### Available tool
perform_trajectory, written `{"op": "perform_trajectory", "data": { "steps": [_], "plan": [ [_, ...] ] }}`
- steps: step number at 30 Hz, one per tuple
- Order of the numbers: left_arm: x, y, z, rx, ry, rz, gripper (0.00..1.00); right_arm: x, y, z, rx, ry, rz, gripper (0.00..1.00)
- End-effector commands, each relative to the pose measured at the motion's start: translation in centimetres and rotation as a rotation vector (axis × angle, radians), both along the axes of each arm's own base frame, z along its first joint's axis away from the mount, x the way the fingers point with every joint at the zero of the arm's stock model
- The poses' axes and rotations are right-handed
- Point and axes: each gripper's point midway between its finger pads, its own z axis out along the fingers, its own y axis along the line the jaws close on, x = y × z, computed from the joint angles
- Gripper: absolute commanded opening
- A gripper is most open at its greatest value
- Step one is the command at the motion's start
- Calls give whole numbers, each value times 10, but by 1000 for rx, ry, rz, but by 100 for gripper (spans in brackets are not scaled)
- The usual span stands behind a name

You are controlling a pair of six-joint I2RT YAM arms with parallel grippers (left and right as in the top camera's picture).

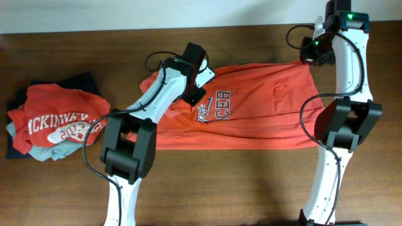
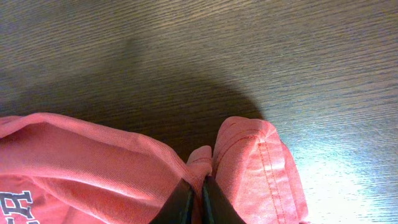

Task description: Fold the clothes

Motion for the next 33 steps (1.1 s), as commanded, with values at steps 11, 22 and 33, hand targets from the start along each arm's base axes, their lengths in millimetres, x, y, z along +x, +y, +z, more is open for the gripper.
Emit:
{"op": "perform_trajectory", "data": {
  "steps": [11, 22, 33],
  "plan": [
    [41, 45, 131, 143, -198, 110, 0, 15, -8, 26, -52, -108, 61, 13],
    [30, 81, 140, 223, -147, 126, 0, 18, -1, 28, 103, -152, 92, 22],
    [26, 76, 138, 200, -130, 115, 0, 74, 67, -35, 242, -241, 174, 50]
  ]
}}
